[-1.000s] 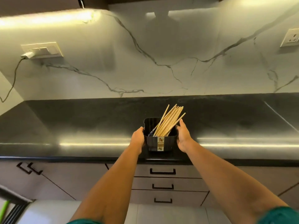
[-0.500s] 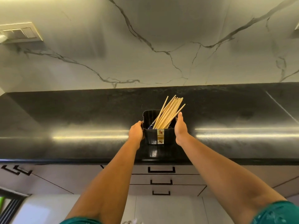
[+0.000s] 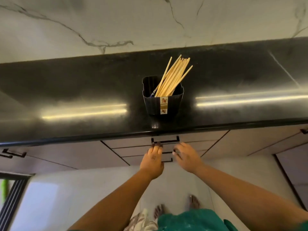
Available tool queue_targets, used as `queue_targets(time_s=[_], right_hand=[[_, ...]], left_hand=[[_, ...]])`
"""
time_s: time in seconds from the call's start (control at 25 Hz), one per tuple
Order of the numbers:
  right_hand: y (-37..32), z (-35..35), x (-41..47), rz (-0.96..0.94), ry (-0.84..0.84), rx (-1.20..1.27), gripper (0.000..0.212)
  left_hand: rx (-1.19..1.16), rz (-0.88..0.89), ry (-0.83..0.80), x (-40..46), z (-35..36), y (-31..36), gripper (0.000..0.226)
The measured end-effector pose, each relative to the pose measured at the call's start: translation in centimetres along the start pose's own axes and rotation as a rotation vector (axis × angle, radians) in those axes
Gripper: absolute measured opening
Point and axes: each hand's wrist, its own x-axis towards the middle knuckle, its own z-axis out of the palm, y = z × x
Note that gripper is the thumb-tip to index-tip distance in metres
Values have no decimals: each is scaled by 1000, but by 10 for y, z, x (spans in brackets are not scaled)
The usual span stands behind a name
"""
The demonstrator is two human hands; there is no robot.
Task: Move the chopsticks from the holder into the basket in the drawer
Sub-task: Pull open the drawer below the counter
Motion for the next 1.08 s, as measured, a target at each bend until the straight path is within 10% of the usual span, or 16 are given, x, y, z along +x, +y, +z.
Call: queue_targets(time_s=[0.12,0.4,0.84,1.08], right_hand=[[3,14,31,32,-252,-180,69],[4,31,62,197,-335,-306,78],[-6,40,5,160,-383,-318,66],[-3,78,-122,106,-516,-468,79]], left_hand=[[150,-9,-103,24,6,-14,79],[233,-219,-446,68,11,-22,82],[383,29,-93,-1,24,2,49],[227,-60,-129,-113,75,26,79]])
